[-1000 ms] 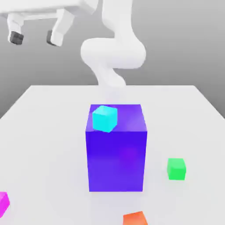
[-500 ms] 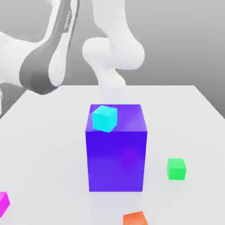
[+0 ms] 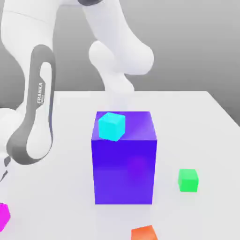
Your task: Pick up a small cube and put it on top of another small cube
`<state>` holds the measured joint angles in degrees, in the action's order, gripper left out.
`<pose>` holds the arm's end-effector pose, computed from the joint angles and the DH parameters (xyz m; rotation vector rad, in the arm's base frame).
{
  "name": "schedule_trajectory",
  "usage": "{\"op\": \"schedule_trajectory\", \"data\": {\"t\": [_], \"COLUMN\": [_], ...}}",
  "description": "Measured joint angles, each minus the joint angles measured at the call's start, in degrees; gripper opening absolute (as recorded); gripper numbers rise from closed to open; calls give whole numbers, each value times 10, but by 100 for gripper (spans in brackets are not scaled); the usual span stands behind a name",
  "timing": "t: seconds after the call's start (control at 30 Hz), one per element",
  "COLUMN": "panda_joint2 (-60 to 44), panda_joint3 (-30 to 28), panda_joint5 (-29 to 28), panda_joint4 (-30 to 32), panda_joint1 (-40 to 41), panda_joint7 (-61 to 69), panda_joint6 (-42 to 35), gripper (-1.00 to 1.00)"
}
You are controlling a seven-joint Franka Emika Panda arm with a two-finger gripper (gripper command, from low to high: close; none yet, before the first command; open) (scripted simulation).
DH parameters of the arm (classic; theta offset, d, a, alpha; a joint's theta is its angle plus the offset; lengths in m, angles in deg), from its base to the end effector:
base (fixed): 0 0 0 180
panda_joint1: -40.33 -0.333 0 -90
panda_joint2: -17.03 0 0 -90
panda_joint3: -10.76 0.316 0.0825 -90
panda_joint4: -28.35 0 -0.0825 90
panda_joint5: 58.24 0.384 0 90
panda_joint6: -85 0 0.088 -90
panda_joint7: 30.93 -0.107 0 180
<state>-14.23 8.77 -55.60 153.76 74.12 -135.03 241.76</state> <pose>0.4451 -0.3240 0.1337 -1.0220 2.9692 -0.0027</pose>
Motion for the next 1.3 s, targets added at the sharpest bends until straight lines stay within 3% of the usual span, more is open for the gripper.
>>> {"op": "schedule_trajectory", "data": {"t": [0.17, 0.47, 0.67, 0.9, 1.1, 1.3], "panda_joint2": [81, 234, 331, 397, 410, 355], "panda_joint3": [5, 139, 213, 291, 361, 375], "panda_joint5": [-4, 80, 137, 155, 108, 4], "panda_joint4": [13, 86, 155, 241, 341, 359], "panda_joint1": [-10, -113, -284, -371, -377, -334], "panda_joint7": [1, -43, -100, -191, -338, -431], "panda_joint6": [-59, -91, -95, -68, -40, -2], "gripper": [-100, -100, -100, -100, -100, -100]}}
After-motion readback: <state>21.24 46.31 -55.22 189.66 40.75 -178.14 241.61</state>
